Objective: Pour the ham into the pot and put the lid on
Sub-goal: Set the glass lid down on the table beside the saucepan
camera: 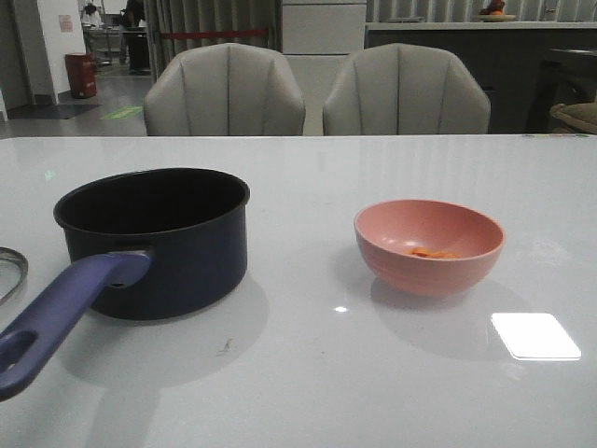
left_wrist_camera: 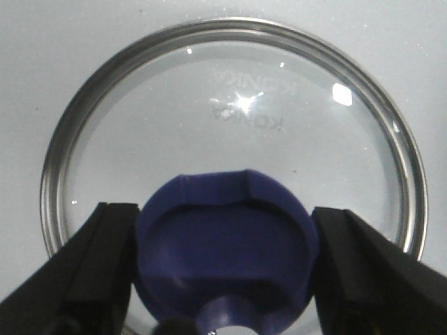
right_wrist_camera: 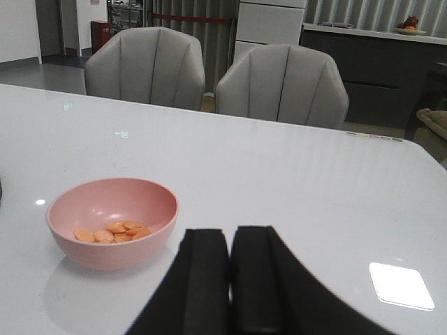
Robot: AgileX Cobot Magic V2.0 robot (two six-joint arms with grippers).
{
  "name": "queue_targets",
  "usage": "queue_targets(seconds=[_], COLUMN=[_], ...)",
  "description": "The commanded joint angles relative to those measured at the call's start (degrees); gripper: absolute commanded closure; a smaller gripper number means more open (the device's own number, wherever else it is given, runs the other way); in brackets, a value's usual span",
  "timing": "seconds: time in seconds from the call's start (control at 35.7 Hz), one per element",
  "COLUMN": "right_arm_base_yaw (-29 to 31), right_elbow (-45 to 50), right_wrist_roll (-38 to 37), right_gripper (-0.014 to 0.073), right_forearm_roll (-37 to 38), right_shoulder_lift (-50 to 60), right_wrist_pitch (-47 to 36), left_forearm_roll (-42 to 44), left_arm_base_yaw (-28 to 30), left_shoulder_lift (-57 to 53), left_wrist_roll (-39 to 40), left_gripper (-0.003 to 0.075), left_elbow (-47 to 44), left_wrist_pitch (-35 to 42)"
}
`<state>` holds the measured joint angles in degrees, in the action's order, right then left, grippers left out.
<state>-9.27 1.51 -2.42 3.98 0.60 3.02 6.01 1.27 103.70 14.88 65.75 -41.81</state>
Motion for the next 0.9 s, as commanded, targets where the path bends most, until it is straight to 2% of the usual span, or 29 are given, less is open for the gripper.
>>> queue_targets(seconds=[0.0,0.08,0.31,0.36,0.67,0.87], right_arm_base_yaw=[0.4,0.4,0.4,0.4,0.4,0.4], right_elbow=[-0.2,-0.2,-0.2,-0.2,-0.2,-0.2], right_wrist_roll=[0.2,0.2,0.2,0.2,0.2,0.2], right_gripper=[0.0434,0.0434,0.0434,0.0434,0.0434,0.0434], right_forearm_roll=[0.8,0.8,0.8,0.8,0.8,0.8], right_shoulder_lift=[1.1,1.1,1.1,1.1,1.1,1.1], right_wrist_pitch=[-4.7,-4.7,-4.7,-4.7,-4.7,-4.7], left_forearm_roll=[-0.3,-0.3,0.1,0.3,0.1,-0.4], left_arm_base_yaw=[0.0,0.0,0.0,0.0,-0.7,-2.5], left_shoulder_lift=[-0.9,-0.9,-0.9,-0.9,-2.8,-8.5], left_wrist_roll=[0.2,0.2,0.2,0.2,-3.0,-3.9], left_gripper=[0.0416,0.0395,0.0162,0.0138,0.0136,0.0136], left_elbow=[1.2,1.5,2.7,3.1,8.0,8.3], left_wrist_pitch=[1.1,0.8,-1.5,-2.3,-8.0,-7.9])
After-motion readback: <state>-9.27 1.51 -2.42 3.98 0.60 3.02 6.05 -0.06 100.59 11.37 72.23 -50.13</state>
